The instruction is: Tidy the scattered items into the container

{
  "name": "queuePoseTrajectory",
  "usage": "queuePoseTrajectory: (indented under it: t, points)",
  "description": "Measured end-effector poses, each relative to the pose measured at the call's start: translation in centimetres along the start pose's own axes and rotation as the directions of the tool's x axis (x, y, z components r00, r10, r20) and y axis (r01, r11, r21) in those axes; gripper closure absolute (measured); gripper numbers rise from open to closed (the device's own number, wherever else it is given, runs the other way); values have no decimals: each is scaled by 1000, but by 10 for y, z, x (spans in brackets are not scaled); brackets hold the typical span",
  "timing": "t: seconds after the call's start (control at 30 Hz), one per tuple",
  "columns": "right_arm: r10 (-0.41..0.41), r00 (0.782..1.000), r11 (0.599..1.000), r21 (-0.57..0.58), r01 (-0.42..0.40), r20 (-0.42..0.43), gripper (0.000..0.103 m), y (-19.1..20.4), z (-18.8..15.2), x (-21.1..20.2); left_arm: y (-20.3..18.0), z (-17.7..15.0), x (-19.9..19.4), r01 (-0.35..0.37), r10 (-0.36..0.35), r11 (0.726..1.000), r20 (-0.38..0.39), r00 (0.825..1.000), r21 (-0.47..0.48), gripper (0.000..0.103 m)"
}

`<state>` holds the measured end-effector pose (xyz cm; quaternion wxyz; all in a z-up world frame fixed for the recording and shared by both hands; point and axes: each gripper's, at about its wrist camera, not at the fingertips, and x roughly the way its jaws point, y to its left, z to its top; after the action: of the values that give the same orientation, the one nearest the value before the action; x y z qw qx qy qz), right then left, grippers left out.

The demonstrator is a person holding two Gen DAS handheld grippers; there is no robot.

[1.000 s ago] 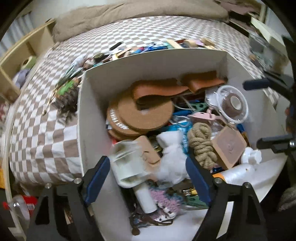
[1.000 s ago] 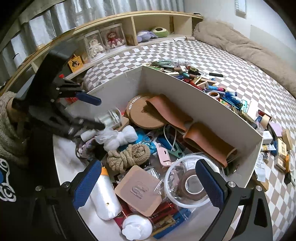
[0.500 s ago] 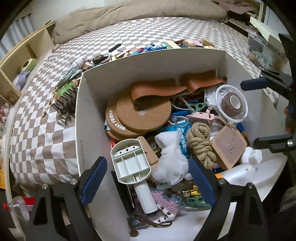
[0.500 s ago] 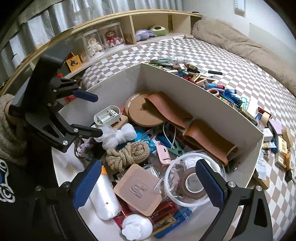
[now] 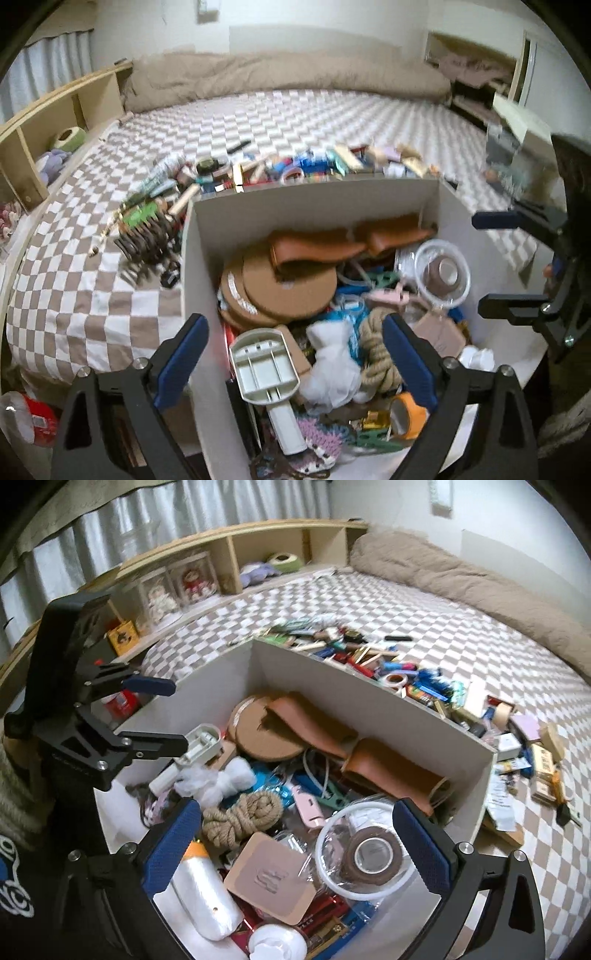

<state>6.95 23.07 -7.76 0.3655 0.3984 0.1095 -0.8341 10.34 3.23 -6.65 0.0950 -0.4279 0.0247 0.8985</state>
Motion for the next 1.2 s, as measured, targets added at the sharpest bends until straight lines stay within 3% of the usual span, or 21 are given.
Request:
queuePoseTrajectory:
  t: [0.2, 0.4, 0.5, 0.6, 0.67, 0.9, 1.0, 1.2]
  points:
    - [-88, 990, 994, 72, 81, 107, 0, 1, 6, -24, 9, 8, -18, 9, -6, 999, 105, 994, -35, 0]
    - [-162, 962, 981, 140, 133, 219, 0, 11, 10, -49, 14, 10, -36, 26, -14, 998, 194, 981, -61, 0]
    - [-209, 942, 972, 161, 171, 261, 0, 19, 10, -57, 12, 9, -42, -4, 17, 998, 224, 975, -58, 0]
    - [-297, 900, 951, 183, 249, 319, 0, 29, 8, -64, 11, 7, -45, -6, 20, 998, 241, 970, -59, 0]
    - [-313, 885, 945, 206, 254, 346, 0, 33, 5, -66, 10, 5, -47, 2, 14, 998, 255, 967, -60, 0]
    - [-366, 850, 919, 290, 266, 380, 0, 33, -11, -67, 9, -1, -61, 8, 13, 998, 331, 944, -62, 0]
    - [-363, 846, 914, 328, 241, 390, 0, 31, -20, -67, 10, -4, -61, 23, 0, 998, 334, 943, -65, 0]
    - [-401, 830, 900, 336, 278, 388, 0, 33, -28, -69, 8, -11, -60, 15, 3, 999, 345, 939, -50, 0]
